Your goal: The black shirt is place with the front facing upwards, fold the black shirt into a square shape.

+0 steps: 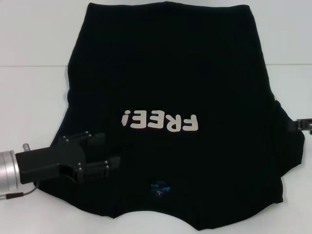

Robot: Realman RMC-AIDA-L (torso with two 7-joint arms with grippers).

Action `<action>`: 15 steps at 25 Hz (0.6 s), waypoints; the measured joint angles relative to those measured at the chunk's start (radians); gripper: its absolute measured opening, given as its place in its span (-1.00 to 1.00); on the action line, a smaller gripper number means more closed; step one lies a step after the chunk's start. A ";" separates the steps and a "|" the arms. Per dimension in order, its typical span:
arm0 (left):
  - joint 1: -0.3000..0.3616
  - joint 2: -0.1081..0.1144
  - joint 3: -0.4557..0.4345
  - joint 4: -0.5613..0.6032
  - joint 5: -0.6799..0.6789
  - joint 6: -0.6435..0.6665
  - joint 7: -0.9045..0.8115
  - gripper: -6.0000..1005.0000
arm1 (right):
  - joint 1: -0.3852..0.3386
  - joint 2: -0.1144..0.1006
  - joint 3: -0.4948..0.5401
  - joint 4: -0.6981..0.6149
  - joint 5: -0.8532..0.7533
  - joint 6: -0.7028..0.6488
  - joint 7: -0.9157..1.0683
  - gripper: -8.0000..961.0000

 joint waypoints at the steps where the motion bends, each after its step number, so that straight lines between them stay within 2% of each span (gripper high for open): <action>1: -0.001 0.000 0.002 0.000 0.001 0.004 0.001 0.60 | 0.014 -0.002 0.000 -0.019 -0.046 -0.005 0.061 0.97; 5: -0.006 -0.002 0.003 -0.002 0.001 0.011 0.003 0.61 | 0.060 -0.002 -0.002 -0.048 -0.180 -0.011 0.208 0.97; 10: -0.006 -0.005 0.004 -0.005 -0.001 0.014 0.004 0.61 | 0.088 0.007 -0.006 -0.004 -0.238 0.032 0.249 0.97; 15: -0.002 -0.005 0.002 -0.006 -0.003 0.015 0.000 0.61 | 0.105 -0.015 -0.008 0.115 -0.240 0.068 0.252 0.97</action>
